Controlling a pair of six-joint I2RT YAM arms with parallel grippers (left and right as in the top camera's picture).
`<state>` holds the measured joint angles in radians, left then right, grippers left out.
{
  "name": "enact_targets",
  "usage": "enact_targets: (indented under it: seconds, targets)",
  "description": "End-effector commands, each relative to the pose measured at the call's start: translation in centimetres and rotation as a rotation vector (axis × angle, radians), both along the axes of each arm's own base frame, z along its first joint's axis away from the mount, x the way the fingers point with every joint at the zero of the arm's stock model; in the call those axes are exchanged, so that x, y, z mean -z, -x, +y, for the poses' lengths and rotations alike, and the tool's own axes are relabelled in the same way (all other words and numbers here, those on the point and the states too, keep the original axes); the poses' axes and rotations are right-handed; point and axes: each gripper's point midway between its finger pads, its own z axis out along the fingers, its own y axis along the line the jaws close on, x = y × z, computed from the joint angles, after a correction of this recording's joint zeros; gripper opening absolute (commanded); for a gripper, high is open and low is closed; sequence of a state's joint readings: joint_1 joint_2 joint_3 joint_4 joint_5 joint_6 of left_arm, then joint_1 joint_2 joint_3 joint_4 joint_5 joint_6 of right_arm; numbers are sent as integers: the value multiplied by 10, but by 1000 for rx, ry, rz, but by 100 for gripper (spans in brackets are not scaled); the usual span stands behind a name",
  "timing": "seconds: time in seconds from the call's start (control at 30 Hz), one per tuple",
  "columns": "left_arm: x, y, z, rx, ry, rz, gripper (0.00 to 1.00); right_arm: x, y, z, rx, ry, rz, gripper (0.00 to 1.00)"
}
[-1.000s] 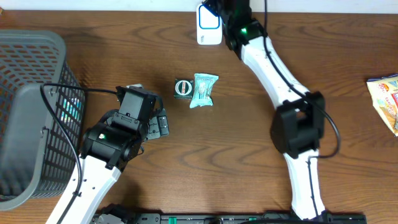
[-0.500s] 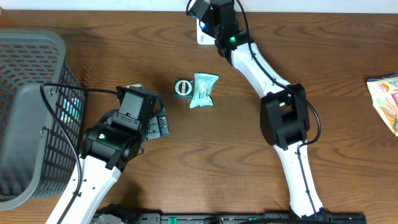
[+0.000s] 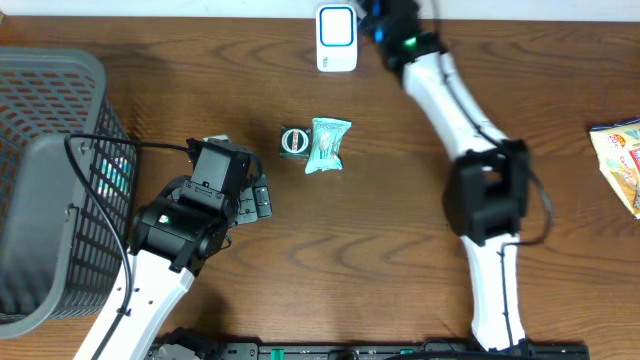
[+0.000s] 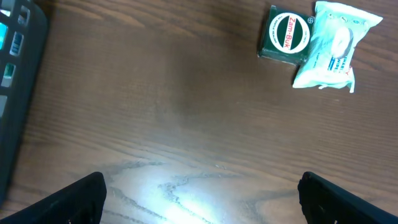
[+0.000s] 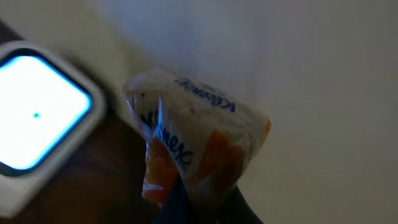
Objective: Scan the item barcode
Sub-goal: 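Carry the tissue pack right and drop it at the table's right edge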
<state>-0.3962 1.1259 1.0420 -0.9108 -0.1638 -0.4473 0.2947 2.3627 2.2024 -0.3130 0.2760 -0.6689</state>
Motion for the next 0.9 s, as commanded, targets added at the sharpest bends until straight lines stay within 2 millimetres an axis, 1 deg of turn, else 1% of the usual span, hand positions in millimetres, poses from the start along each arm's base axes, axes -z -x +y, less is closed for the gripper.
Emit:
enact_targets:
  seconds: [0.0,0.07,0.1,0.17,0.2,0.23,0.27,0.3,0.43,0.5,0.57,0.6,0.63,0.67,0.7,0.77,0.87]
  targets:
    - [-1,-2,3,-9,-15,-5,98,-75,13,-70,141,-24,-76,1]
    - [-1,-2,3,-10,-15,-4,98,-68,23,-110,228,15,-15,1]
    - [-1,-2,3,-10,-15,-4,97,-58,29,-138,293,46,35,1]
    - [-1,-2,3,-10,-15,-5,98,-41,41,-178,364,72,118,1]
    - [-1,-2,3,-10,-15,-5,98,-33,45,-194,398,55,144,1]
    - [-1,-2,3,-10,-15,-4,98,-18,55,-234,531,-47,166,1]
    - [-1,-2,3,-10,-15,-4,98,-11,61,-252,587,-83,178,1]
    - [-1,-2,3,-10,-15,-4,98,-2,70,-274,649,-114,200,1]
    - [-1,-2,3,-10,-15,-4,98,26,102,-338,823,-181,259,1]
    - [-1,-2,3,-10,-15,-4,98,39,118,-364,897,-212,282,1]
    - [-1,-2,3,-10,-15,-5,98,52,134,-385,948,-234,318,1]
    - [-1,-2,3,-10,-15,-4,98,58,141,-392,967,-251,332,7]
    - [-1,-2,3,-10,-15,-4,98,64,146,-399,971,-271,349,21]
    - [-1,-2,3,-10,-15,-4,98,69,150,-403,970,-292,363,71]
    - [-1,-2,3,-10,-15,-5,98,73,152,-406,964,-316,374,99]
    - [-1,-2,3,-10,-15,-5,98,80,154,-406,933,-376,393,99]
    - [-1,-2,3,-10,-15,-4,98,84,148,-397,864,-468,411,99]
